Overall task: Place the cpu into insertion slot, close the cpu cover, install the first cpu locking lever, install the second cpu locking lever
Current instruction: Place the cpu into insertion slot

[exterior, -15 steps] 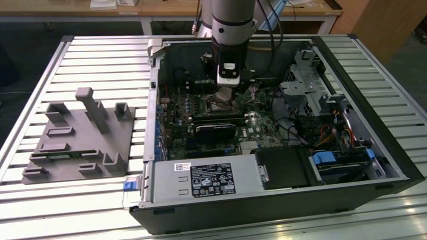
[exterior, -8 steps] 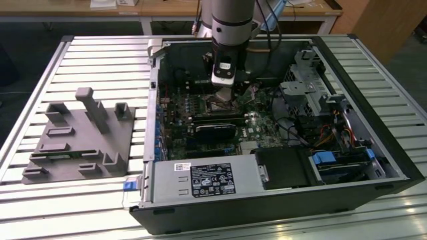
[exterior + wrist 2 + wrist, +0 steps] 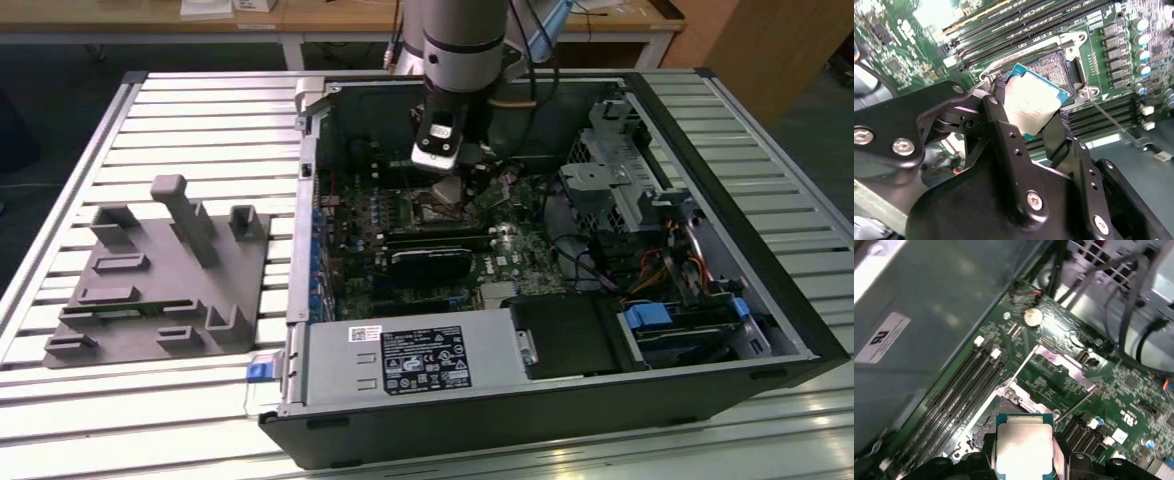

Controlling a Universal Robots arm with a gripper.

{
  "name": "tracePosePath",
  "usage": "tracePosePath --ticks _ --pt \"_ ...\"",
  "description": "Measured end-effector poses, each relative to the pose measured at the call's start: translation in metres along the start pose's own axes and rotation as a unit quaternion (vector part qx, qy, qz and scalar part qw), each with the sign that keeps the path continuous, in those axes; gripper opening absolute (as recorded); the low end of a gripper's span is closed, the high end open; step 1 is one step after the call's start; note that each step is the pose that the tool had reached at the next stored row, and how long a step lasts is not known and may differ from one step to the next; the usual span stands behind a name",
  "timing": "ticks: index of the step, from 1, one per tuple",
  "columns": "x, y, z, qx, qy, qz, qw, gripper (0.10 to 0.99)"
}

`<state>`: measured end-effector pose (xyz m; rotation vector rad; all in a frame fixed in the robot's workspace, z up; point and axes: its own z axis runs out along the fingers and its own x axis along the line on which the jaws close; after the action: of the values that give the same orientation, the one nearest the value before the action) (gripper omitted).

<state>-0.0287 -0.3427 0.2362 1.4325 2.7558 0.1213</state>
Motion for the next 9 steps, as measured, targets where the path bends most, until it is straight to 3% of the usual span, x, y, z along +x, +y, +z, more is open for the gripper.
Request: tracePosePath --ticks 4,9 --pt "0.0 -0.0001 0.001 -0.0002 -0.0031 0.036 0.9994 0.537" --pt "0.0 -0.0002 0.0023 -0.0004 -0.007 0.081 0.9967 0.537"
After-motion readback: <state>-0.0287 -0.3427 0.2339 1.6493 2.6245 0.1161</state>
